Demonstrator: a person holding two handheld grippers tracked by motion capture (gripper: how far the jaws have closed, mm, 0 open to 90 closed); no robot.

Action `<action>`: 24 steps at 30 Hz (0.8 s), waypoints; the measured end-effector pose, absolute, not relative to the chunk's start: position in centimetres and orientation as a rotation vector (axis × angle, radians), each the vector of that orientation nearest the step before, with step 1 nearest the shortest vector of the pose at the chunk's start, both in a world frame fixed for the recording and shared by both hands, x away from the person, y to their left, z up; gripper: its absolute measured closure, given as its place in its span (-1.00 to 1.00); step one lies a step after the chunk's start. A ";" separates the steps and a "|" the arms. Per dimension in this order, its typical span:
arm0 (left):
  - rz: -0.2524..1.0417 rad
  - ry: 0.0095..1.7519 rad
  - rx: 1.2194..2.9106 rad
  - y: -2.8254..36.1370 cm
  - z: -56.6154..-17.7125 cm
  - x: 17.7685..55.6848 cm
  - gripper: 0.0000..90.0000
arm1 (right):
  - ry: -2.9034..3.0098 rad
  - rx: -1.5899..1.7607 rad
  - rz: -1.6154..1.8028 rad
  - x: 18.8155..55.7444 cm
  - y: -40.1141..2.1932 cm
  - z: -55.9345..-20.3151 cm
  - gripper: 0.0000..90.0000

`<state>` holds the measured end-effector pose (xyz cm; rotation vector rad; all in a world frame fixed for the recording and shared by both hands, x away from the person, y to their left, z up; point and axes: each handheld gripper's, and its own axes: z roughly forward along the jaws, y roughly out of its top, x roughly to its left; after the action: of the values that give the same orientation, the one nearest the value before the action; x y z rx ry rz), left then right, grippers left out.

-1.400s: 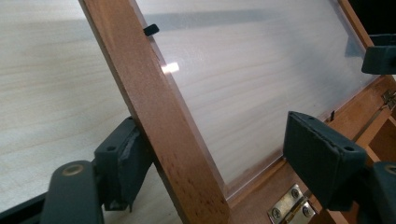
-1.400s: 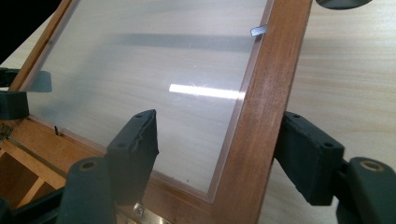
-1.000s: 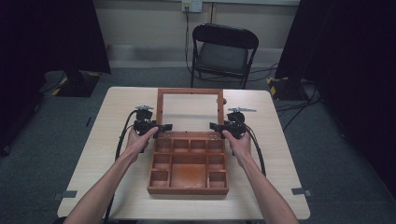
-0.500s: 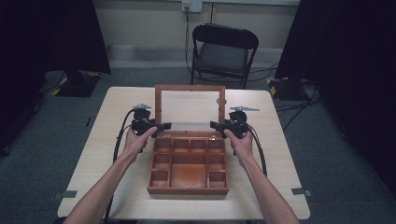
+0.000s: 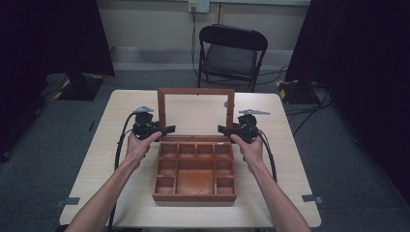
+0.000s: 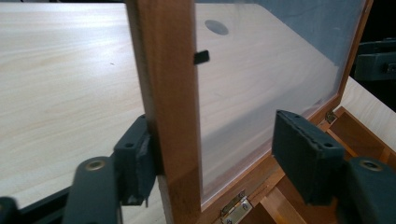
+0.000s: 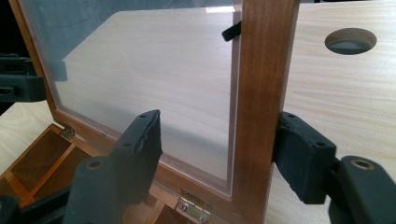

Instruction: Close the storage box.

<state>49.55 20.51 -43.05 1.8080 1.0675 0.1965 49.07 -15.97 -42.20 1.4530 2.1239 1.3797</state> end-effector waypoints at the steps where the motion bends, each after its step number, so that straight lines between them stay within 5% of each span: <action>1: 0.195 1.066 1.805 20.5 -42.9 49.5 -0.20 | 2.122 1.457 1.380 49.0 -16.0 -42.2 -0.18; 24: 0.209 1.028 1.786 21.5 -41.4 47.2 0.05 | 2.102 1.430 1.408 46.9 -16.1 -40.5 -0.13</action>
<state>47.24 21.51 -41.41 1.7864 1.0279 0.2093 46.93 -16.06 -40.49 1.4301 2.1020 1.4084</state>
